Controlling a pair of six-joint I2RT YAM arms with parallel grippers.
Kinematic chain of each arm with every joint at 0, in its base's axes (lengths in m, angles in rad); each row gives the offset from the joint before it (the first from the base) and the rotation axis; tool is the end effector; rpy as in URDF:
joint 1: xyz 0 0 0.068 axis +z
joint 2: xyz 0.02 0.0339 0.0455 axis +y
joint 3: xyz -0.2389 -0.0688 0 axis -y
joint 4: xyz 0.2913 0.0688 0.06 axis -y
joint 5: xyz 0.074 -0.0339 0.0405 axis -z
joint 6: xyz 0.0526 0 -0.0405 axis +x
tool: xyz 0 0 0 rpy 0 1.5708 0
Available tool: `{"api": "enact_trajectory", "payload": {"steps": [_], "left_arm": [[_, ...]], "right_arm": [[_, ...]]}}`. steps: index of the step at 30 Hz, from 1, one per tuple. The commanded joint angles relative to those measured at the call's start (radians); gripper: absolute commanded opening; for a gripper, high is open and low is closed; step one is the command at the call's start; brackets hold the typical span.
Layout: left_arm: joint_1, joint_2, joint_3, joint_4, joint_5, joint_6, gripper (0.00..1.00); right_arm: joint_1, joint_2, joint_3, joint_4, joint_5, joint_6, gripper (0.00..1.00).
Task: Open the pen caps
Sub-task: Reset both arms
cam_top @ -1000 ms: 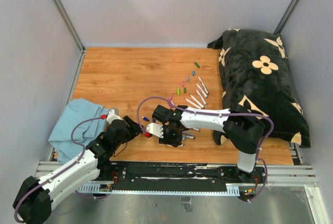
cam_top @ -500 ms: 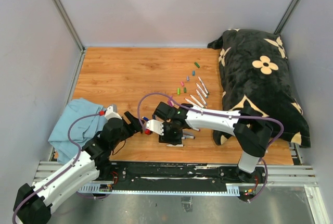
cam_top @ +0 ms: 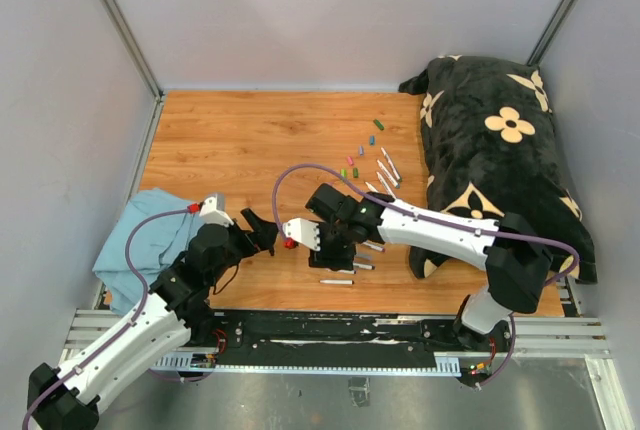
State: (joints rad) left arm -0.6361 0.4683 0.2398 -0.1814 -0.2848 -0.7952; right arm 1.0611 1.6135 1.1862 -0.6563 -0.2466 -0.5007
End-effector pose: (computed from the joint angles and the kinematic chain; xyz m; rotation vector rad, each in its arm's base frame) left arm 0.1844 -0.1178 0.1642 -0.3486 1.9914 -0.6483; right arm 0.1736 0.3368 0.1756 -1.9571 1.8568 0.5065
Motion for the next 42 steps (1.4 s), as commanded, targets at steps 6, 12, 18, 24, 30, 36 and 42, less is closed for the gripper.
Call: {"api": "enact_trajectory", "payload": {"steps": [6,12,18,24,30,36,42], "left_arm": [[0.006,0.032,0.117,0.071,0.017,0.147,0.99],[0.006,0.086,0.171,0.108,0.039,0.202,0.99],[0.007,0.136,0.254,0.135,0.065,0.281,0.99],[0.007,0.143,0.384,0.148,0.063,0.374,0.99],[0.007,0.192,0.563,0.102,0.053,0.449,0.99],[0.007,0.265,0.758,0.045,0.063,0.484,0.99],[0.007,0.362,0.945,-0.088,0.090,0.531,0.99]], "right_arm": [[-0.164,-0.136,-0.015,-0.022,-0.090,-0.032,0.58],[-0.325,-0.246,-0.027,-0.010,-0.124,-0.035,0.61],[-0.550,-0.404,-0.044,0.011,-0.170,-0.029,0.71],[-0.765,-0.598,-0.065,0.097,-0.187,0.001,0.99],[-0.850,-0.602,0.096,0.069,-0.126,0.069,0.98],[-0.860,-0.586,0.268,0.051,0.028,0.222,0.98],[-0.860,-0.563,0.375,-0.021,-0.039,0.188,0.98]]}}
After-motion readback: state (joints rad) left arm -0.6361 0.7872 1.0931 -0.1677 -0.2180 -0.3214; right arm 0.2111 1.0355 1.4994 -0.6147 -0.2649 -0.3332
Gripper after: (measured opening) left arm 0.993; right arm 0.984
